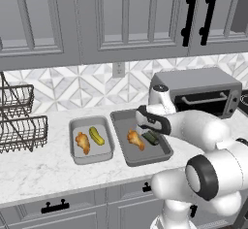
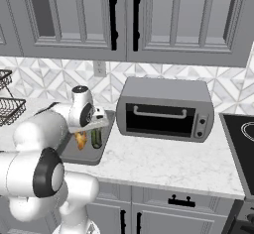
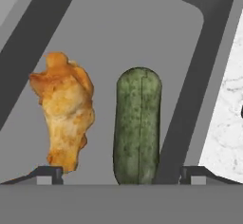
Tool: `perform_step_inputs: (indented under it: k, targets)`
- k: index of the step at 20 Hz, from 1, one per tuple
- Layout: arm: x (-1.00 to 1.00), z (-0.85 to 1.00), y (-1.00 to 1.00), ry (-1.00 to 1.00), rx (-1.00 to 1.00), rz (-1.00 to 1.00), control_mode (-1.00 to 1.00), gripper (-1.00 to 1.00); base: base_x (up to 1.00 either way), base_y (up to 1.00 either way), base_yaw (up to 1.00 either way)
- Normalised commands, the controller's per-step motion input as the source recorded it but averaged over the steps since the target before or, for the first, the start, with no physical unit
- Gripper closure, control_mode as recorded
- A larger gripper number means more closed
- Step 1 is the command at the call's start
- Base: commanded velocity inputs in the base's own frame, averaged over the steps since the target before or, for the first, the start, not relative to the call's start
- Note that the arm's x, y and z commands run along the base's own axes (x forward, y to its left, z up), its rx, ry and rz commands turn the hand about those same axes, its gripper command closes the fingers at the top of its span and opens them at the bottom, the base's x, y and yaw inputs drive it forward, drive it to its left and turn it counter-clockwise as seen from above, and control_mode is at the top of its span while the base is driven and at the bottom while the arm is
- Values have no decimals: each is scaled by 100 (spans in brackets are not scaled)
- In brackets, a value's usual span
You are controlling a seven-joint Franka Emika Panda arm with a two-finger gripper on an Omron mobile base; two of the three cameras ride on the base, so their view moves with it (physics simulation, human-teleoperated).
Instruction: Place one cucumber and one chicken drumstick in each tupperware on the nearby counter, to pack two identical lunches.
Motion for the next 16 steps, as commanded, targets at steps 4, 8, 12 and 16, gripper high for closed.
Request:
perform_step_inputs:
  k: [4,8,12,16]
  targets:
    - [-97,58,-3,1,4,0,-100,-100,0,0,0]
    - [-100,21,-14,4,5,0,-100,-100,0,0,0]
    - [-100,0,-20,6,4,-1,-100,-100,0,0,0]
    - [-100,0,-28,8,0,-7,-100,-100,0,0,0]
